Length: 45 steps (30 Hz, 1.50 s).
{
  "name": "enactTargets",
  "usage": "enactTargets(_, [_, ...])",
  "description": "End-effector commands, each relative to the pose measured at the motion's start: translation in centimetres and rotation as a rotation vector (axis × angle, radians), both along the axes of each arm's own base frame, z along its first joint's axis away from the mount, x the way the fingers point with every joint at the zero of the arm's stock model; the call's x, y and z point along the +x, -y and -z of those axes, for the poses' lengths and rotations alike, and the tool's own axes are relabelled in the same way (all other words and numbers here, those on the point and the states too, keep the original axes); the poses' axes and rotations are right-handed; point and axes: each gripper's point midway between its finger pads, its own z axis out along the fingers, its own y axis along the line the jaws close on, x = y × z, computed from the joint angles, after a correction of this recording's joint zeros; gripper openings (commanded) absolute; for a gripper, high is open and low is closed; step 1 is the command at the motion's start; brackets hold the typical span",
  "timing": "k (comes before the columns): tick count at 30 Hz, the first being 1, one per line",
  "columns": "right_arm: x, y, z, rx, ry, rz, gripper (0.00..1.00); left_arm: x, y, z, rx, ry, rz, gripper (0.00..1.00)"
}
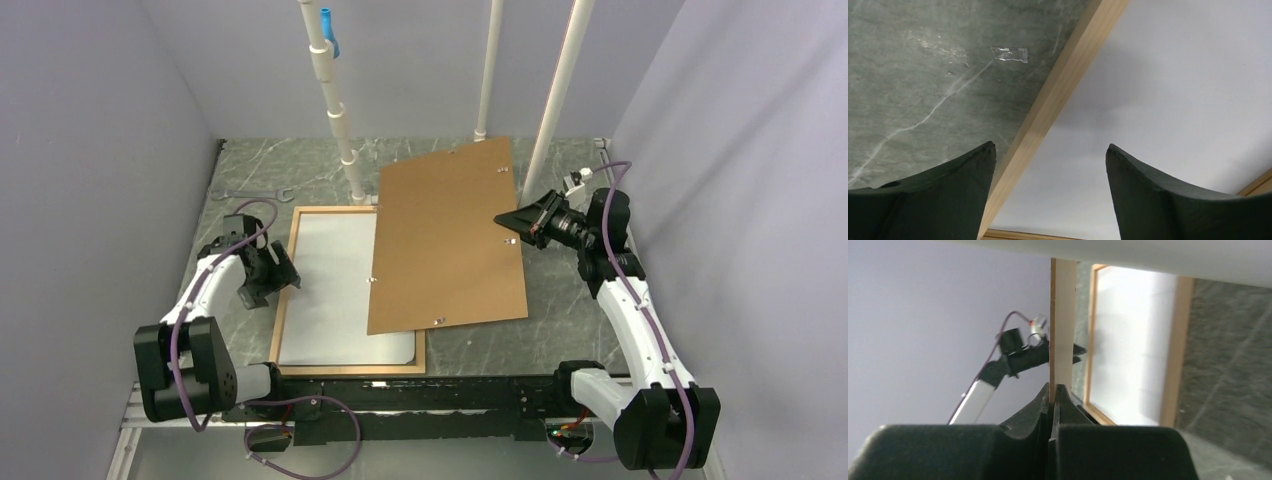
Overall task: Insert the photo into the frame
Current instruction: Move the distractor to the center of the board, then move the photo frame to the center of the board, then adjust the photo frame item.
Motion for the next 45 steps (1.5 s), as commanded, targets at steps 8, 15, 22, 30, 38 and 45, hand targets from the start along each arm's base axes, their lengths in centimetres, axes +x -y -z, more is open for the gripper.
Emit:
enactTargets(8, [-2.7, -1.3, -7.6, 0.148, 0.188, -0.123, 0.0, 2.0, 4.4, 2.2, -0.059, -0.033, 0.148, 0.65])
enactTargets(15, [-2.9, -1.2, -8.2, 0.129, 0.202, -0.111, 0.0, 1.1, 8.5, 2.2, -0.062, -0.037, 0.257, 0.52])
enactTargets(22, [-2.9, -1.1, -8.0, 0.112, 0.204, -0.104, 0.0, 0.3, 12.9, 1.4, -0.161, 0.012, 0.322, 0.48])
enactTargets(30, [-3.3, -0.8, -7.2, 0.054, 0.197, -0.088, 0.0, -0.1, 16.3, 0.5, -0.271, 0.055, 0.374, 0.61])
enactTargets(38, [-3.4, 0.0, -4.5, -0.077, 0.146, -0.066, 0.0, -0.1, 14.6, -2.9, -0.229, 0.187, 0.33, 0.81])
enactTargets(45, [-4.0, -1.5, -3.1, -0.148, 0.115, -0.083, 0.0, -0.5, 13.3, -3.8, -0.327, 0.278, 0.282, 0.77])
